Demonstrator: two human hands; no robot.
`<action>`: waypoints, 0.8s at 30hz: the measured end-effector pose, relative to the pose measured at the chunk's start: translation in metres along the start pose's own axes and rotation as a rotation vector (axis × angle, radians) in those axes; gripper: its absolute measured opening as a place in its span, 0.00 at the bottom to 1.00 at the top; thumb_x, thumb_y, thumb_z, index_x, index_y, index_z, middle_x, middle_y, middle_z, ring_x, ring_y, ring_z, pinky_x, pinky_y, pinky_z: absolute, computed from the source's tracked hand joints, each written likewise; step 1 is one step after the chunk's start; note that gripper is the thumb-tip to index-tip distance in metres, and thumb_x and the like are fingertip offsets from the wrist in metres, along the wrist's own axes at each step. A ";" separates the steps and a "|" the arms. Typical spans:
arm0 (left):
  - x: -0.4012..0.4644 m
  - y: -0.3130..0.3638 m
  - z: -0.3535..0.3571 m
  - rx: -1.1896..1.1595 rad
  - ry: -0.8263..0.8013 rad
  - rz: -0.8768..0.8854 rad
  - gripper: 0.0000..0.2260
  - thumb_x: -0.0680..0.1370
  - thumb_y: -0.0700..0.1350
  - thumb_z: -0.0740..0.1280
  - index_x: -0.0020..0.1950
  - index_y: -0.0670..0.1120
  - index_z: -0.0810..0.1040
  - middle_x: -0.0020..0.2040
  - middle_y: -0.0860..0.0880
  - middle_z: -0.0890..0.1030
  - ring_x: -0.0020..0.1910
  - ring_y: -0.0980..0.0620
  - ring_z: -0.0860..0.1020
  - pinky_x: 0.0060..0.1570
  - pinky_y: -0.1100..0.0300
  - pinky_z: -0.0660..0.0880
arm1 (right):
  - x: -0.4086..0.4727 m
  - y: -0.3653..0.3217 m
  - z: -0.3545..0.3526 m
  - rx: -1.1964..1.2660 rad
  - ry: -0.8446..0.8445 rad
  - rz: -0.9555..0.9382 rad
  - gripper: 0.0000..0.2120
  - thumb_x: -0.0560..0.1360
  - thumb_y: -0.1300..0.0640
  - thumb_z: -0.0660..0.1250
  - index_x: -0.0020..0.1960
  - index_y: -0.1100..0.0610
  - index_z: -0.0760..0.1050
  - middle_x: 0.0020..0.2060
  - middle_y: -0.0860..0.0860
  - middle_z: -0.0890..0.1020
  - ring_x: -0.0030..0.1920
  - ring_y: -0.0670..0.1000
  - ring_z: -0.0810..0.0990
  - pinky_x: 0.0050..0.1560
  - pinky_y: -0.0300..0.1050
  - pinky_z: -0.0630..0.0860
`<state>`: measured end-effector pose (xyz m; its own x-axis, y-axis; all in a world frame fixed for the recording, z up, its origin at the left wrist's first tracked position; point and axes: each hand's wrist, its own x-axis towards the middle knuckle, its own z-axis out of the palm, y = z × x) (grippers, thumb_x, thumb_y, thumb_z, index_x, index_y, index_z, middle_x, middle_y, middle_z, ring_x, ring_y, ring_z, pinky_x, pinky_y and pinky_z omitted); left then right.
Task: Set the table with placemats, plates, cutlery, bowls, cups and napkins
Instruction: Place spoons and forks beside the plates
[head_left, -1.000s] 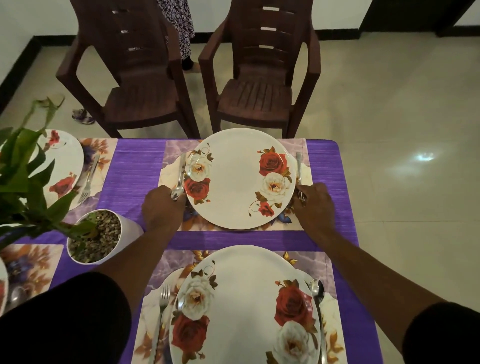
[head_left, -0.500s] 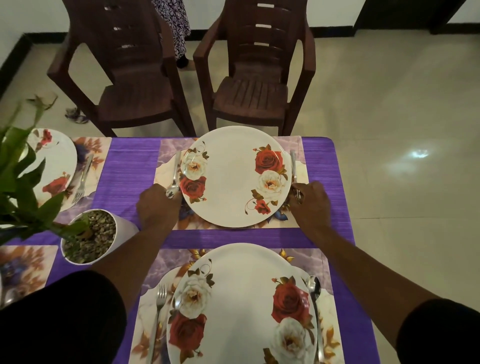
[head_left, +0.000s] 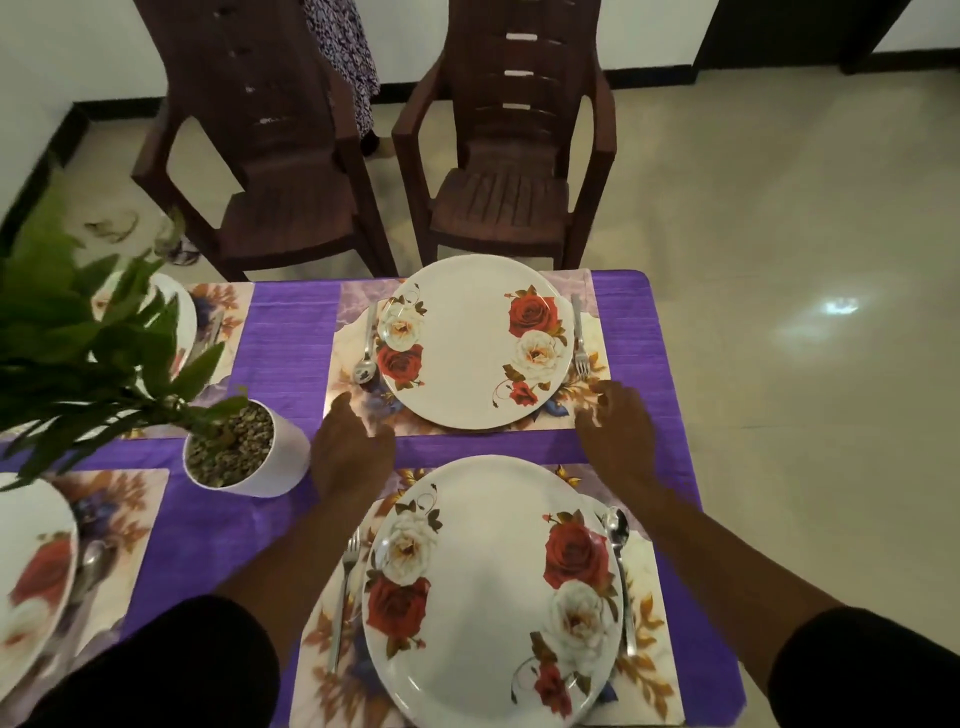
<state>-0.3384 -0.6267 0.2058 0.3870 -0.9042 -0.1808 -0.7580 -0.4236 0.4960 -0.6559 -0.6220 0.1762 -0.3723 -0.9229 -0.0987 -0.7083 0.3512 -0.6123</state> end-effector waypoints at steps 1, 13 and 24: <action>-0.012 -0.001 0.000 -0.003 -0.017 0.016 0.25 0.80 0.50 0.68 0.75 0.44 0.69 0.64 0.41 0.81 0.64 0.38 0.78 0.63 0.46 0.73 | -0.008 0.000 -0.002 0.004 -0.011 -0.004 0.17 0.77 0.53 0.71 0.64 0.56 0.76 0.56 0.55 0.78 0.57 0.58 0.78 0.56 0.52 0.74; -0.071 0.016 -0.059 -0.196 -0.211 0.335 0.08 0.79 0.44 0.70 0.57 0.49 0.85 0.53 0.53 0.87 0.53 0.53 0.84 0.58 0.51 0.79 | -0.051 -0.105 -0.030 0.070 -0.271 -0.337 0.04 0.76 0.56 0.70 0.51 0.53 0.81 0.45 0.49 0.84 0.47 0.52 0.82 0.48 0.47 0.75; -0.166 -0.131 -0.165 -0.286 -0.076 0.144 0.06 0.80 0.47 0.71 0.54 0.55 0.85 0.51 0.59 0.86 0.49 0.60 0.84 0.55 0.58 0.79 | -0.190 -0.228 0.025 -0.131 -0.776 -0.857 0.08 0.77 0.54 0.71 0.55 0.52 0.84 0.50 0.48 0.87 0.50 0.49 0.84 0.52 0.43 0.77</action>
<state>-0.2163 -0.4122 0.3111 0.2386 -0.9596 -0.1491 -0.6196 -0.2686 0.7375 -0.4088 -0.5307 0.3144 0.6939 -0.6990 -0.1727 -0.6235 -0.4634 -0.6297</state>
